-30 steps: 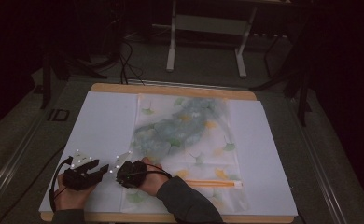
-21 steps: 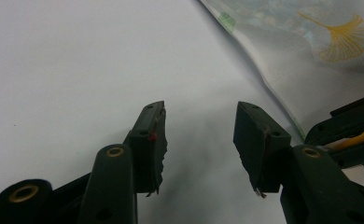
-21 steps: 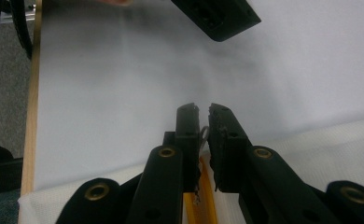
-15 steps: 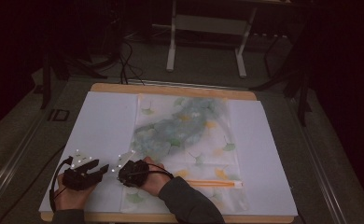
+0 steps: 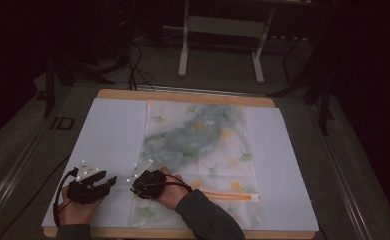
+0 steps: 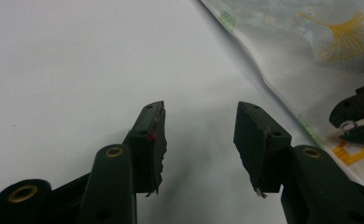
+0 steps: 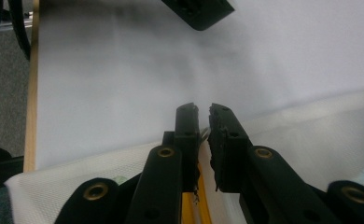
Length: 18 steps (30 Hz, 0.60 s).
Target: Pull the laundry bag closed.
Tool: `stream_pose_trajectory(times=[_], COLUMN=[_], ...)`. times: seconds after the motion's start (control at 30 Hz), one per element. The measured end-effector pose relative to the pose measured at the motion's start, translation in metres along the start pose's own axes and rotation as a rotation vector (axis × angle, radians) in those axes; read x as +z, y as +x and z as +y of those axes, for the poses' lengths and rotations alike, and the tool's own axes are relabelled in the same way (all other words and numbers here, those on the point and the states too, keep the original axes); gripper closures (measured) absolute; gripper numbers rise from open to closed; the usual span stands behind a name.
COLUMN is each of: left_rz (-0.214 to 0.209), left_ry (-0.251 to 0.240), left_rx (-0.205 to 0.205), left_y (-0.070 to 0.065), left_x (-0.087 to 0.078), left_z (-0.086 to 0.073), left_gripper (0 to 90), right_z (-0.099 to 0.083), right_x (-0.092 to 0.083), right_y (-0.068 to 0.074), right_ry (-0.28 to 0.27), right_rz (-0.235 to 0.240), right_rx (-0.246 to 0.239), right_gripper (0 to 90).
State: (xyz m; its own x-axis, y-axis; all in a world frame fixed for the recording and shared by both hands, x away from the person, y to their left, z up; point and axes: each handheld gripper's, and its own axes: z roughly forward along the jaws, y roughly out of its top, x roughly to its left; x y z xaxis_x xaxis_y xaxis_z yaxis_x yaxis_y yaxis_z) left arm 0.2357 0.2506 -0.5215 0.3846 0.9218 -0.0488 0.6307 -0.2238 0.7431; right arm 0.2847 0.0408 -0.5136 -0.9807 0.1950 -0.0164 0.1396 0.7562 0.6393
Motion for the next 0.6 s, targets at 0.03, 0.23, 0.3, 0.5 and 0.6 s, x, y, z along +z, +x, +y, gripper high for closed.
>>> stream_pose_trajectory(times=[0.03, 0.23, 0.3, 0.5, 0.6], left_rz=[0.001, 0.001, 0.001, 0.0, 0.0], left_ry=[0.001, 0.002, 0.001, 0.001, 0.0], left_rx=[0.0, 0.001, 0.002, 0.001, 0.0], left_y=[0.0, 0.0, 0.0, 0.0, 0.0], left_x=[0.0, 0.0, -0.001, 0.0, 0.0], left_z=[0.0, 0.0, 0.0, 0.0, 0.0], left_gripper=[53.3, 53.3, 53.2, 53.3, 53.3], right_z=[0.0, -0.005, -0.008, -0.018, -0.02], right_x=[0.0, -0.004, -0.006, -0.011, -0.015], right_y=[-0.001, -0.003, -0.005, -0.012, -0.013], right_ry=[-0.001, -0.008, -0.006, 0.007, -0.009], right_rz=[0.0, -0.015, -0.017, -0.027, -0.02], right_rx=[-0.003, 0.014, 0.024, 0.038, 0.059], right_gripper=[81.6, 78.0, 78.0, 77.3, 76.3])
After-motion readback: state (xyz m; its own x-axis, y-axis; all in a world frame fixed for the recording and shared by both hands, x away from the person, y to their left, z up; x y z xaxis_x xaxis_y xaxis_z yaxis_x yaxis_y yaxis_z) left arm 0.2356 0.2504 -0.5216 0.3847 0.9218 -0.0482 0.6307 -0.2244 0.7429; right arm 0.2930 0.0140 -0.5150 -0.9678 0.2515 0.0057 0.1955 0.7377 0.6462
